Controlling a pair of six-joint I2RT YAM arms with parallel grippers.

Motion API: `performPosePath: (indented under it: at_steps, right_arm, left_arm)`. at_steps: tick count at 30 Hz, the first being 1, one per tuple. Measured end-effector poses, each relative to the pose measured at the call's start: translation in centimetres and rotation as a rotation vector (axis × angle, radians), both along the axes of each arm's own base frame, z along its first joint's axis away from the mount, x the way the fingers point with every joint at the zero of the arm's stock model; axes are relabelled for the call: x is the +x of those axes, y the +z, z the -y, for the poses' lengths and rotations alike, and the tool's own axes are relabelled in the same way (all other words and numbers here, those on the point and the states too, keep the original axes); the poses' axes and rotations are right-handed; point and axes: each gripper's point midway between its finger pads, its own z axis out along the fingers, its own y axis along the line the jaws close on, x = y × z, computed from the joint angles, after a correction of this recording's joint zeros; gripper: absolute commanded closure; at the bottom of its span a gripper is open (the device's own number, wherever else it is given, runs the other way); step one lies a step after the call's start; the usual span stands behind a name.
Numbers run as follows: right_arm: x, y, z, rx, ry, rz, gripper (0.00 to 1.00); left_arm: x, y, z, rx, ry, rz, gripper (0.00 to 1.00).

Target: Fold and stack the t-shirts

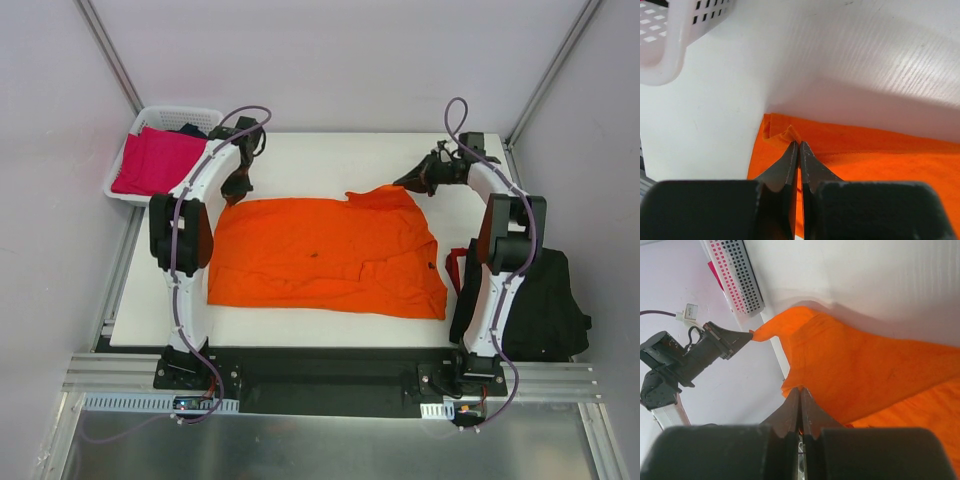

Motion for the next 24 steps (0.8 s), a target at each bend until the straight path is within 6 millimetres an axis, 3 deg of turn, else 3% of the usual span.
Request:
performPosePath:
  at_steps: [14, 24]
  right_arm:
    - [-4.2, 1.9, 0.8, -0.022, 0.008, -0.006, 0.99]
    - [-9.5, 1.7, 1.0, -0.071, 0.025, -0.081, 0.99]
  left_arm:
    - [-2.0, 0.4, -0.7, 0.038, 0.008, -0.029, 1.0]
    - [-5.0, 0.4, -1.2, 0.058, 0.02, -0.064, 1.0]
